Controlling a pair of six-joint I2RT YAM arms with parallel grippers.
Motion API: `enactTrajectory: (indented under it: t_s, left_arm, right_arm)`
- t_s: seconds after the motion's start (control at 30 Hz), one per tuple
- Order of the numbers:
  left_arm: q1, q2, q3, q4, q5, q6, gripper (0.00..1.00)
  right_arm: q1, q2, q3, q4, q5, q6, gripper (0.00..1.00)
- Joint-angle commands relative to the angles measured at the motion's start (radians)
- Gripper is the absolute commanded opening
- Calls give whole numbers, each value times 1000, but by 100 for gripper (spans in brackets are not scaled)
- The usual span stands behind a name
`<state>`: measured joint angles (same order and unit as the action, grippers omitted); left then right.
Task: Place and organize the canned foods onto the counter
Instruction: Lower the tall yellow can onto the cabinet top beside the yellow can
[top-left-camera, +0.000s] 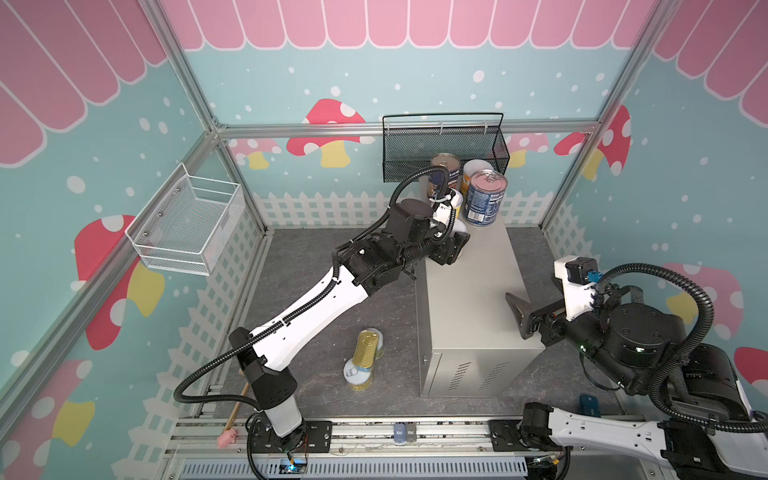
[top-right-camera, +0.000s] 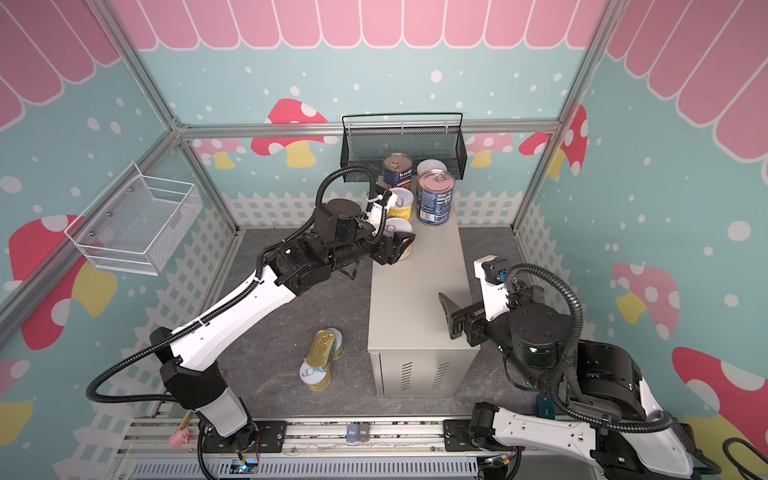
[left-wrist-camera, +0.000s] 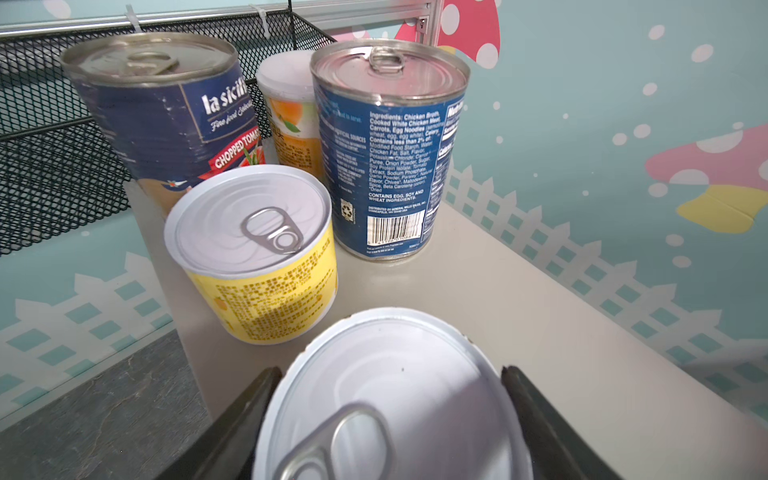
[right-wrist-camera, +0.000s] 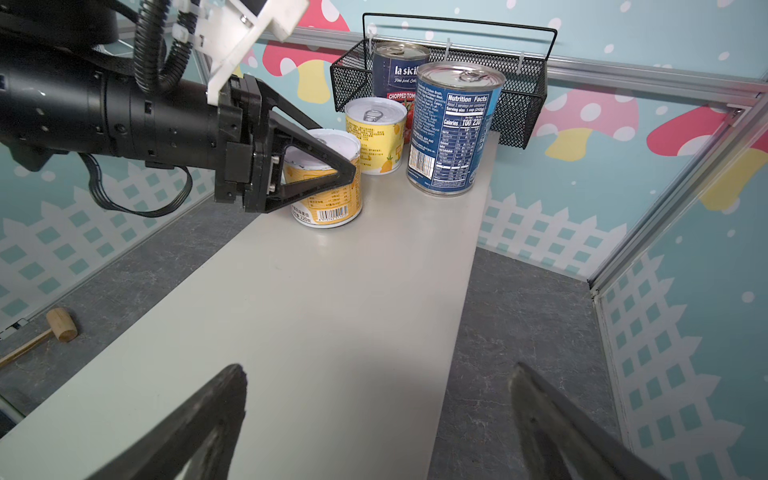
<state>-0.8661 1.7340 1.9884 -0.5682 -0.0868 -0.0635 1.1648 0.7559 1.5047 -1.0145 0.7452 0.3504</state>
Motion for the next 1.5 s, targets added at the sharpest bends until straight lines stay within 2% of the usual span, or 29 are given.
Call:
enactTrajectory:
  t_s: [0.0,0.2,0.47,0.7,1.0,1.17,1.47]
  left_arm:
    - [-4,-5,47,16,14,14,80]
    - [-3,-51,43,5,10,17,99]
    - [2,-177,-53,-8,3,38,99]
    - [24,-242,-165,1,94,10,99]
    - [78,-353,-434,191,210,5,98]
    - [132,-350,-491,256,319,-23,98]
    - [145,-315,-533,337,393,31,97]
  right_arm:
    - [-2,-7,-9,33,13,-16,99]
    - [-2,13,-9,49,5,-32,99]
    - [-2,34,-40,91,-12,-51,100]
    - [-1,56,-50,135,-21,-73,99]
    - [-2,72,-83,132,-79,-79,99]
    - [-2,68,-114,132,-104,-72,99]
    - [-2,27,-139,145,-98,-65,99]
